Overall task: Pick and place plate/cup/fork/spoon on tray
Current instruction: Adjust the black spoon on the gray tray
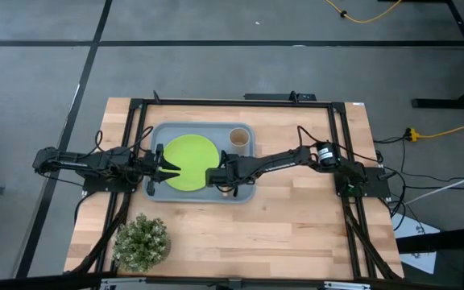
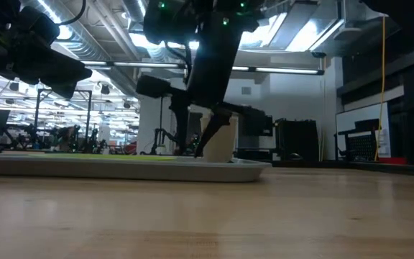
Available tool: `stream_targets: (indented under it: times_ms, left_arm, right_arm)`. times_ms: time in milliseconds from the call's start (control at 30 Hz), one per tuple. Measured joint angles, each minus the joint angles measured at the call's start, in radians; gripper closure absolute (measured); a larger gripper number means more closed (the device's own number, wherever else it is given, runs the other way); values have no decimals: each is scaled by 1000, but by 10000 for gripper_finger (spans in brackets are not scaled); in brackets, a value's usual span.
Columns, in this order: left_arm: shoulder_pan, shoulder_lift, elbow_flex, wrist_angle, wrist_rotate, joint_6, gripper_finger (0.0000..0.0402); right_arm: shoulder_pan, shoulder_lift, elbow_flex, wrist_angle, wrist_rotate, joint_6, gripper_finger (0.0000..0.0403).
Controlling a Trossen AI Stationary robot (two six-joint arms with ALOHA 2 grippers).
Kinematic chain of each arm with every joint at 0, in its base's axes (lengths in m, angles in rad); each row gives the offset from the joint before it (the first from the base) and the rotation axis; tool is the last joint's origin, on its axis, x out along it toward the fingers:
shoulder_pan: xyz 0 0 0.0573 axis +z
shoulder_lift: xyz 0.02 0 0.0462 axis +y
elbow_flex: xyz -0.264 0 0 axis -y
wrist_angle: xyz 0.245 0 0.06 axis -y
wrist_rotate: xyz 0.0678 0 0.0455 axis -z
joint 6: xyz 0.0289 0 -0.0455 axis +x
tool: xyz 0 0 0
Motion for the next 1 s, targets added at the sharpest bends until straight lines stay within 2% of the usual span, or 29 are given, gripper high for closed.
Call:
stream_targets:
  times_ms: [200,367,500,667,767,1000]
  left_arm:
    - [0,0,0,0,0,0,315]
    - [0,0,0,0,0,0,315]
    - [0,0,0,0,0,0,315]
    - [0,0,0,0,0,0,315]
    - [0,0,0,0,0,0,315]
    - [0,0,0,0,0,0,315]
  right_arm:
    - [31,-1,78,-173,2,-17,302]
    - [106,-4,149,-391,5,-161,302]
    - [188,-4,174,-570,-11,-364,302]
    - [291,-4,175,-647,-56,-406,302]
    - [334,-4,175,-647,-13,-405,302]
    - [376,-4,175,-657,181,-382,306]
